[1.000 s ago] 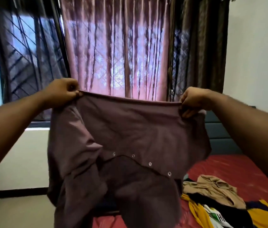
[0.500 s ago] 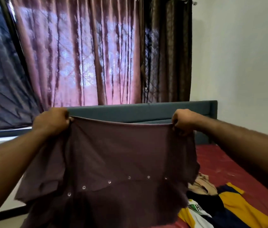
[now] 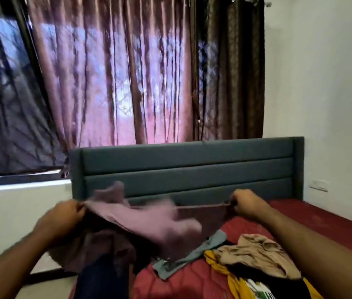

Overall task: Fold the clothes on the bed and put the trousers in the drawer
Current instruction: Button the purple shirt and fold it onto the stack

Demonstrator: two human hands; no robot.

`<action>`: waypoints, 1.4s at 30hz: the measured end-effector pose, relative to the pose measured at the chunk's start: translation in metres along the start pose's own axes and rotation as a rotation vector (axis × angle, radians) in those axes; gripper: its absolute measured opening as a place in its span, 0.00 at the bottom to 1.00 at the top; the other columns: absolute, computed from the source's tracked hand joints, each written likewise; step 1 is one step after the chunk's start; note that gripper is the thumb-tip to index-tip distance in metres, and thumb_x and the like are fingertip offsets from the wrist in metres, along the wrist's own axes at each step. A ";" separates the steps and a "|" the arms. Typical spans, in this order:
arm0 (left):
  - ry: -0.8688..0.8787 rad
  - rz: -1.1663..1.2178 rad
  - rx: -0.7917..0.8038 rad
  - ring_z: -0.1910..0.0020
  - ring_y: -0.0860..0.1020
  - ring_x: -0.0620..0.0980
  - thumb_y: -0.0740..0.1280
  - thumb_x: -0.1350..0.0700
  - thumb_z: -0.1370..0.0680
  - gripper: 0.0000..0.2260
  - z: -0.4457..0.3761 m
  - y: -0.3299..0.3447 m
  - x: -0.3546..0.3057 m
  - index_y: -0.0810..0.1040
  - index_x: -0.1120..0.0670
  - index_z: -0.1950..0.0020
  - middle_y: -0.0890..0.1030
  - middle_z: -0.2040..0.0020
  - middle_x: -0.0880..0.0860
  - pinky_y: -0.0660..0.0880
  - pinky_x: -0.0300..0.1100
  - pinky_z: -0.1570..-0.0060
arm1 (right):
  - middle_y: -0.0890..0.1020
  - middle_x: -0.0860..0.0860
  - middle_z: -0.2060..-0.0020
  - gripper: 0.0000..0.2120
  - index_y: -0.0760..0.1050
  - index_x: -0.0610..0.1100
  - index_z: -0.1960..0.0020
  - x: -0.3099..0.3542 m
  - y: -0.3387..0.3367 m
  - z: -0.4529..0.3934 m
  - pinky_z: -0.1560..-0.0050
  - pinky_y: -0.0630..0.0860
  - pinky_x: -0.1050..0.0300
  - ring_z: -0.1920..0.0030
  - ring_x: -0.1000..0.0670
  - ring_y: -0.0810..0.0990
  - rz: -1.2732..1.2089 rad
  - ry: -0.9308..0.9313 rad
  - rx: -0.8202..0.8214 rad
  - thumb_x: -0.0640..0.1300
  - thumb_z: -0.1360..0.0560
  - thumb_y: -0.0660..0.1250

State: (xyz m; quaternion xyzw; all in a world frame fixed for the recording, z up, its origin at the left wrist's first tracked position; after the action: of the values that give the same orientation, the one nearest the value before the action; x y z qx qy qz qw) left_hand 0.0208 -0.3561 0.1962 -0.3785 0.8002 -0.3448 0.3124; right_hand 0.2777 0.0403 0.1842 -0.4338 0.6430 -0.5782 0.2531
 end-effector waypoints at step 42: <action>-0.203 -0.059 -0.339 0.38 0.75 0.69 0.61 0.58 0.20 0.15 -0.142 -0.114 -0.048 0.75 0.67 0.40 0.75 0.38 0.70 0.71 0.56 0.38 | 0.79 0.35 0.54 0.07 0.73 0.40 0.49 0.052 -0.116 -0.120 0.55 0.75 0.46 0.54 0.33 0.78 -0.192 -0.046 -0.669 0.43 0.20 0.60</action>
State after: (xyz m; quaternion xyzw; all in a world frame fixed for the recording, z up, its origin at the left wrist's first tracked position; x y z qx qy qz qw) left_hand -0.0180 -0.3268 0.3782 -0.4816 0.7999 -0.1741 0.3128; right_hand 0.1831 0.0637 0.3294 -0.5641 0.7473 -0.3467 0.0556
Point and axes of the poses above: each hand's wrist, its own z-axis away from the middle knuckle, its own y-axis out of the palm, x = y × z, the point moved 1 cm from there along -z, towards the middle knuckle
